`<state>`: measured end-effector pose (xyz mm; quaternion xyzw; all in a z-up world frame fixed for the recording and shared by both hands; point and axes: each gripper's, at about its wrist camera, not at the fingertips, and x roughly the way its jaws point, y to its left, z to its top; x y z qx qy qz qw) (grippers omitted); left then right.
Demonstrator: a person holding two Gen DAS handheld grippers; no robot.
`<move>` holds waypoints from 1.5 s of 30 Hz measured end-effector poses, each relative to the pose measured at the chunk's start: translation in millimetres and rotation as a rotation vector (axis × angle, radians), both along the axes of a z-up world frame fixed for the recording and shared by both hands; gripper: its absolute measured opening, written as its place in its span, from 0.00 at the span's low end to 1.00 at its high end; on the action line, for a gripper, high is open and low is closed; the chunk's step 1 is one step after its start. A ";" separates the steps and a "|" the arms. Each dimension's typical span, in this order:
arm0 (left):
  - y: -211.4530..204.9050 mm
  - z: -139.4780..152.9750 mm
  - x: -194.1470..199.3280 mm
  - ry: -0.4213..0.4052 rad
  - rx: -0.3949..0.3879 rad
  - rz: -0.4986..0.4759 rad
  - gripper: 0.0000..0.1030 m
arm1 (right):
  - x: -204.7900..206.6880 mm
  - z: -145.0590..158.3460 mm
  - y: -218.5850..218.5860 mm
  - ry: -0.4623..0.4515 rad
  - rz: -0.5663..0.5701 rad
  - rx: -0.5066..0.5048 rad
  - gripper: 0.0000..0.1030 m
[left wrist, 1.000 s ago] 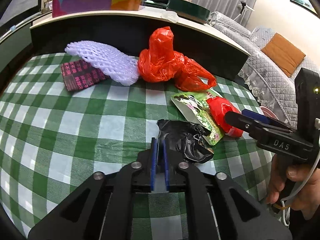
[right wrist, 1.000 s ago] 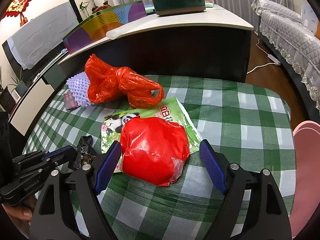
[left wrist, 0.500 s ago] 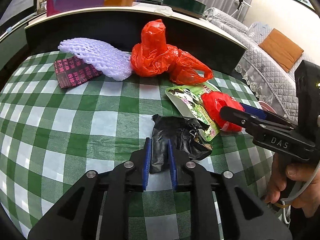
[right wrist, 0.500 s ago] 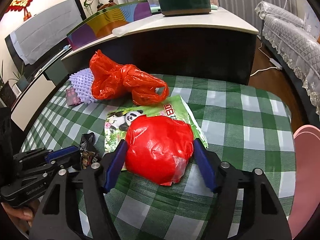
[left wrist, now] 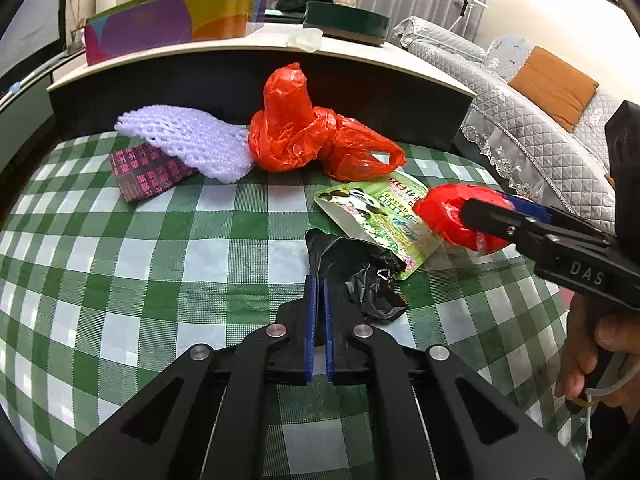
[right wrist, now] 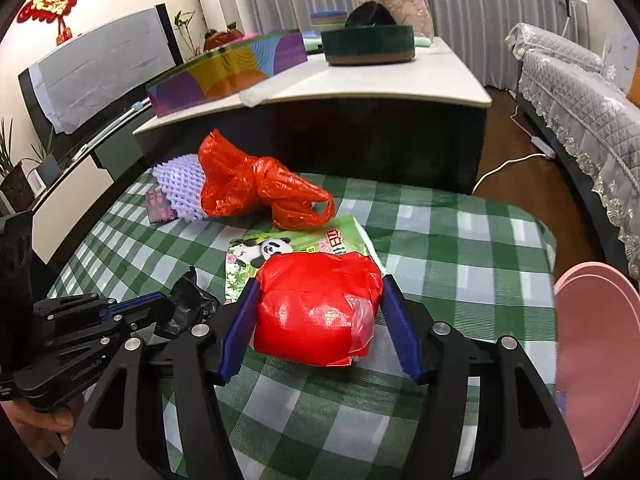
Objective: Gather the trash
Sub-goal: 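Carry the red bag and black bag with both tools over the pink bin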
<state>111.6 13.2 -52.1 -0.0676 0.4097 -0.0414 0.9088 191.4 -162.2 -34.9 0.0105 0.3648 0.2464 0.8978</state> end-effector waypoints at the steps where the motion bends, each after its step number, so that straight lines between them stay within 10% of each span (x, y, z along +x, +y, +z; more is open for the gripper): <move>1: -0.9 1.5 -1.2 -0.005 0.004 -0.001 0.03 | -1.9 2.7 -2.9 -0.007 -0.006 0.003 0.59; 45: -58.9 86.9 -50.4 -0.227 0.016 -0.101 0.02 | -87.5 151.0 -180.9 -0.362 -0.306 -0.041 0.57</move>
